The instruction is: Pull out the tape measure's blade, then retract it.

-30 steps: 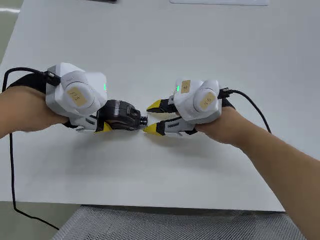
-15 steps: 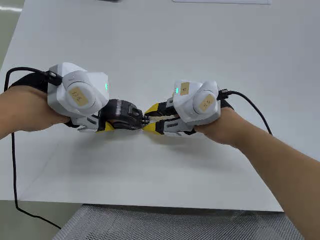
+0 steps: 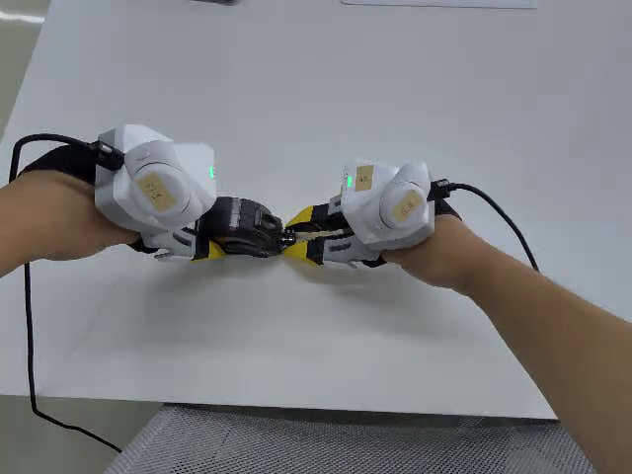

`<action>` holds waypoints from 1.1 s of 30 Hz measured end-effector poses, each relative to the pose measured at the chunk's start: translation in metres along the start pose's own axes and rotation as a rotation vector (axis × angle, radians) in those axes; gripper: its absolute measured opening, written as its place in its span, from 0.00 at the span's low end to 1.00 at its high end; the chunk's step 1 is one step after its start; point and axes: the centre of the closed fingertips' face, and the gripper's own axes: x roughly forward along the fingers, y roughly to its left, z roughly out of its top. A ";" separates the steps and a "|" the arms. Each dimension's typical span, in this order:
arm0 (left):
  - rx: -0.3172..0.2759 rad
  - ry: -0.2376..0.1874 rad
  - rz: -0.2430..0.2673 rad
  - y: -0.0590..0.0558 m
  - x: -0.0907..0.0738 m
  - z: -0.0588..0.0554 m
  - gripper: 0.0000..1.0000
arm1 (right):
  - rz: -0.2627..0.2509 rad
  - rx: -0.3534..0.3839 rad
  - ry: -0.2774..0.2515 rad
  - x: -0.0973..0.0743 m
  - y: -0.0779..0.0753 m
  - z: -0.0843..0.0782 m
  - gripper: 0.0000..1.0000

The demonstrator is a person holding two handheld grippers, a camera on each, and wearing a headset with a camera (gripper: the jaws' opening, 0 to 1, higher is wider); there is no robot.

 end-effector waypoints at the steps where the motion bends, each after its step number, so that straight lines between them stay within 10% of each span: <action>1: 0.001 0.000 0.000 0.000 0.000 0.000 0.28 | -0.001 -0.002 0.000 0.000 0.000 0.000 0.12; 33: -0.003 0.007 -0.010 0.001 0.000 -0.001 0.28 | -0.010 -0.003 0.014 -0.004 -0.002 -0.001 0.09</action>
